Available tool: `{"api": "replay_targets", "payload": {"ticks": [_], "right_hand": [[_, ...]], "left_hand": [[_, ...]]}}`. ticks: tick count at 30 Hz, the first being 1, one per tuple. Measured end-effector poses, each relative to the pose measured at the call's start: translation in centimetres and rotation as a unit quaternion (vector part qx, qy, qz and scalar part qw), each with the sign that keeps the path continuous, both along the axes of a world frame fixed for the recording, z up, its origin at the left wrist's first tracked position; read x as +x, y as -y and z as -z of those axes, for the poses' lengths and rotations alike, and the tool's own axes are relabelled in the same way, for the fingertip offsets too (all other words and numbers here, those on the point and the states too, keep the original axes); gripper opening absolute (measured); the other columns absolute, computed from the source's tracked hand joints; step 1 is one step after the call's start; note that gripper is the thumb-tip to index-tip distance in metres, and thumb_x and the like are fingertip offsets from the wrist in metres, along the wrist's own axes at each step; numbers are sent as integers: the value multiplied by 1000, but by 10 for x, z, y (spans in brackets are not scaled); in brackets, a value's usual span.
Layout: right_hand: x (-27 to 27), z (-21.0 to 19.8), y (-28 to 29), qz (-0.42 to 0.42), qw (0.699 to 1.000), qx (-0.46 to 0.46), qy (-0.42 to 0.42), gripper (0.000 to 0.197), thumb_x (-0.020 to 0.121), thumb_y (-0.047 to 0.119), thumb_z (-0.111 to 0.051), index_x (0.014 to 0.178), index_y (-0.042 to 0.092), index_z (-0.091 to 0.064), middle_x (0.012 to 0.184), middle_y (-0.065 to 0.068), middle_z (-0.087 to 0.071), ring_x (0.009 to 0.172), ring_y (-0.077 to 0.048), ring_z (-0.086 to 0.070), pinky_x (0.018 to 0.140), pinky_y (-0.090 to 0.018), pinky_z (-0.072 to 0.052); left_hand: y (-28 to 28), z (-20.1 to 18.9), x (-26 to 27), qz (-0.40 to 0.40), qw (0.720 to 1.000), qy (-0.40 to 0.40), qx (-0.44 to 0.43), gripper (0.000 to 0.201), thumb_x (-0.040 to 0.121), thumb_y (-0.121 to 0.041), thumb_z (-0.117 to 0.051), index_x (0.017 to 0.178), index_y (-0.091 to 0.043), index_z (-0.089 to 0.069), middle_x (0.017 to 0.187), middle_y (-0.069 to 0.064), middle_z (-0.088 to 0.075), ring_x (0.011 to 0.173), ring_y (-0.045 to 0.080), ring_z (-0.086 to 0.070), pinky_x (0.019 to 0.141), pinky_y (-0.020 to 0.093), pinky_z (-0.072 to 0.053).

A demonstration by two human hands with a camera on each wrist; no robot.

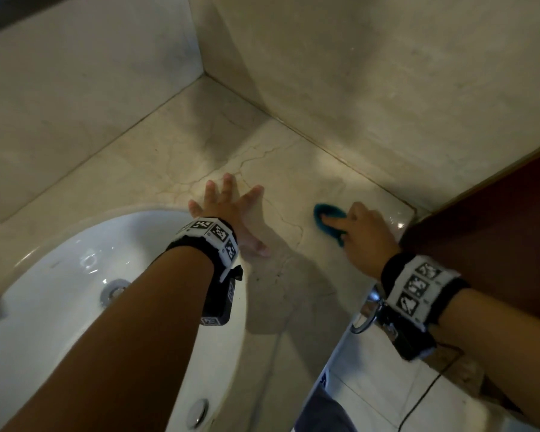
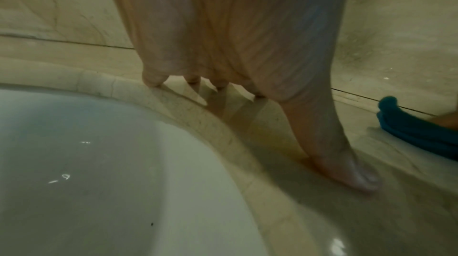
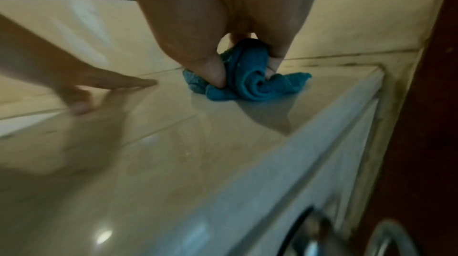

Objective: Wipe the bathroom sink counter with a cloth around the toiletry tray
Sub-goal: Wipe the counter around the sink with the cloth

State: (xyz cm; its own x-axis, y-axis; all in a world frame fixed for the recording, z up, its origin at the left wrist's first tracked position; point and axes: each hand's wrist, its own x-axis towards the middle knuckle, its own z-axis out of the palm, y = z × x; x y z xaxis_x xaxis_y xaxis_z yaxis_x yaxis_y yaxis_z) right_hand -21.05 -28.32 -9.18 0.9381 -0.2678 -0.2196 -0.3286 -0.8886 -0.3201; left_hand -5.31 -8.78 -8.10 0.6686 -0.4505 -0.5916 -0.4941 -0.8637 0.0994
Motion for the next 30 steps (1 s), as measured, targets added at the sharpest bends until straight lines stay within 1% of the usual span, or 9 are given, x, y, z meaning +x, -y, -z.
{"api": "replay_targets", "payload": {"ticks": [4,6,9,13,17,22,25,28,30], "right_hand": [[-7,10,15,-50,998,25,38,50,86,-3,-51,122,31,-60,90,-1,-37,85,-28,-47,75,-30,-40],[-1,10,38,23,997,9,68,45,86,-3,-52,119,25,-63,94,-7,-44,88,-33,-51,74,-24,-35],[-6,10,58,120,991,-5,63,42,89,-2,-50,122,20,-62,104,-12,-45,98,-34,-51,87,-26,-38],[-33,12,24,54,997,12,48,48,86,-3,-51,121,28,-61,91,-3,-36,84,-28,-47,78,-29,-42],[-38,11,19,4,997,61,56,45,86,-5,-51,115,27,-65,88,-1,-37,77,-19,-44,65,-16,-33],[-19,14,67,149,984,0,99,43,88,-6,-48,121,16,-62,110,-16,-44,99,-34,-49,87,-22,-35],[-26,9,54,171,983,6,69,40,90,0,-49,126,15,-59,102,-8,-39,97,-32,-48,89,-29,-40],[-39,4,21,96,995,14,34,45,89,1,-49,127,24,-57,95,-4,-35,89,-28,-47,85,-37,-46],[-46,3,3,23,999,32,25,47,89,2,-49,128,28,-56,94,-3,-35,85,-24,-45,76,-25,-42]], "left_hand": [[-1,1,0,-2,1000,0,-2,127,46,-70,-78,142,-56,5,155,-3,26,143,35,18,110,67,-7],[-1,2,0,-2,1000,2,-2,127,46,-70,-78,142,-56,5,155,-3,26,143,35,18,110,66,-7],[-2,4,1,0,1000,0,1,129,46,-72,-78,141,-57,7,155,-3,28,143,35,19,111,66,-6],[-4,4,1,6,1000,4,-10,128,46,-73,-77,141,-57,7,155,-3,26,143,36,18,110,67,-6],[-6,4,-2,9,1000,15,-16,125,49,-72,-75,143,-54,6,156,-1,24,144,35,16,111,65,-6],[-11,7,-3,8,1000,16,-25,123,51,-74,-72,143,-54,7,156,-2,26,144,32,17,113,61,-4],[-11,6,-3,7,999,14,-29,123,51,-74,-73,143,-54,6,156,-3,25,144,32,16,113,61,-4],[-9,4,-4,12,999,25,-31,122,50,-75,-73,143,-53,4,157,-2,22,144,34,14,112,63,-7],[-9,4,-5,15,999,33,-32,122,50,-74,-73,143,-51,2,157,-1,20,144,35,11,112,63,-8]]}}
